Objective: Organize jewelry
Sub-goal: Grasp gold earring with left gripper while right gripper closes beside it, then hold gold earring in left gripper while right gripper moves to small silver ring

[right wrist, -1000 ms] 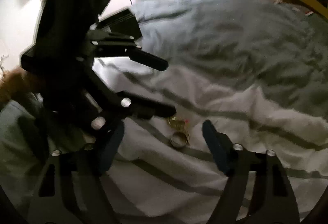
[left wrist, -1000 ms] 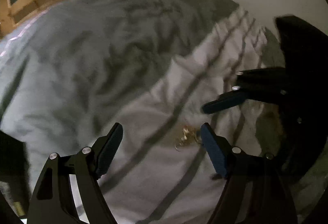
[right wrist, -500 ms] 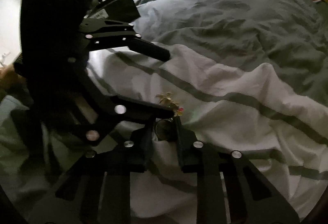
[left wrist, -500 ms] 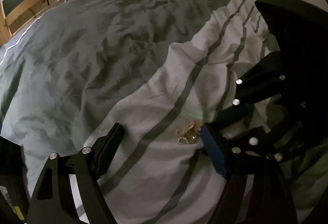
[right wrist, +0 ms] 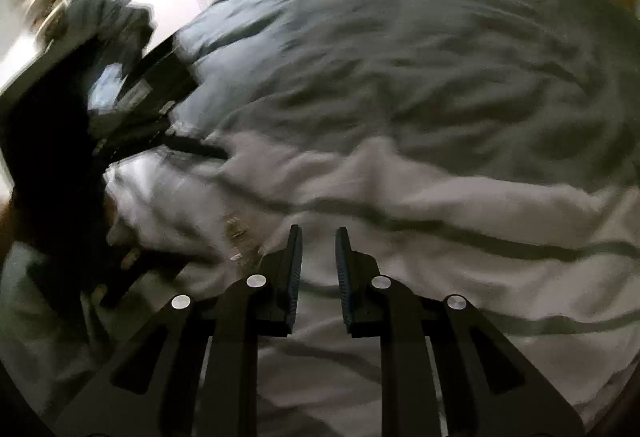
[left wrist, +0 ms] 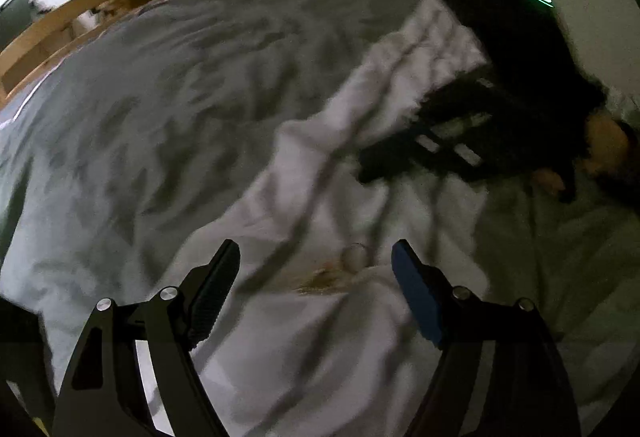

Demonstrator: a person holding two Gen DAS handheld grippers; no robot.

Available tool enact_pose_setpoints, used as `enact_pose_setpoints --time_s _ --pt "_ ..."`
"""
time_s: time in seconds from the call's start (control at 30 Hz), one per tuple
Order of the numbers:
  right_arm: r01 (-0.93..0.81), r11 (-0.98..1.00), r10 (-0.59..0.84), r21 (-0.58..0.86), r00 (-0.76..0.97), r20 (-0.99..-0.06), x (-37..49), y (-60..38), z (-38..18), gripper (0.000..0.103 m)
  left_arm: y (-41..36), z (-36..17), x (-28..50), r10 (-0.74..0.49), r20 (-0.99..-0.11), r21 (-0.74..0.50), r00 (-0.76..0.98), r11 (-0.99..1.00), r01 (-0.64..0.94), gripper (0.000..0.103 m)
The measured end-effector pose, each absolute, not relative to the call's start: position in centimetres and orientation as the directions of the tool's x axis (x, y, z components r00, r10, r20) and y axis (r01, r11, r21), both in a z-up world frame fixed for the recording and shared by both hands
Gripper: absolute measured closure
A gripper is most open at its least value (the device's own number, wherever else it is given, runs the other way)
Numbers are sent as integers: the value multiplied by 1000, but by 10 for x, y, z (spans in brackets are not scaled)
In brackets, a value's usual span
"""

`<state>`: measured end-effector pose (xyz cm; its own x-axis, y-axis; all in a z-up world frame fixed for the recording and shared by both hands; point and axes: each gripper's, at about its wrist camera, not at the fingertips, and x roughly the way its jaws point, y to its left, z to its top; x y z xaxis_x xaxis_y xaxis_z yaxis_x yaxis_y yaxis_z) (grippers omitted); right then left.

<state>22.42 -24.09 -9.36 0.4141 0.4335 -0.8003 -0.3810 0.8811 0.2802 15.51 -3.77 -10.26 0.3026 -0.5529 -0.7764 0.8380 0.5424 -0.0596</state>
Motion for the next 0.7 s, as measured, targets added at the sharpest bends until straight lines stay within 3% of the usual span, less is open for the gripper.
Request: enact_pose_setpoints --time_s 0.1,0.2,0.23,0.5,0.63,0.7 --pt "-330 889 442 317 437 -783 233 -256 -90 85 -52 -113 146 -519 -800 -14 300 517 856 29" --pt "-329 886 451 328 442 -775 236 -254 -89 85 -63 -135 149 -446 -851 4 275 520 854 48" --pt "-334 884 453 327 439 -776 236 -251 -89 85 -66 -141 151 -419 -867 8 271 531 847 49" --pt "-412 791 593 452 339 -730 232 -236 -92 85 -42 -132 161 -440 -880 -120 182 575 809 74" --pt "-487 764 598 423 289 -747 223 -217 -95 84 -37 -132 158 -438 -884 -121 163 552 825 87" --pt "-507 765 580 397 276 -766 220 -209 -100 84 -34 -130 159 -444 -883 -128 154 542 831 87"
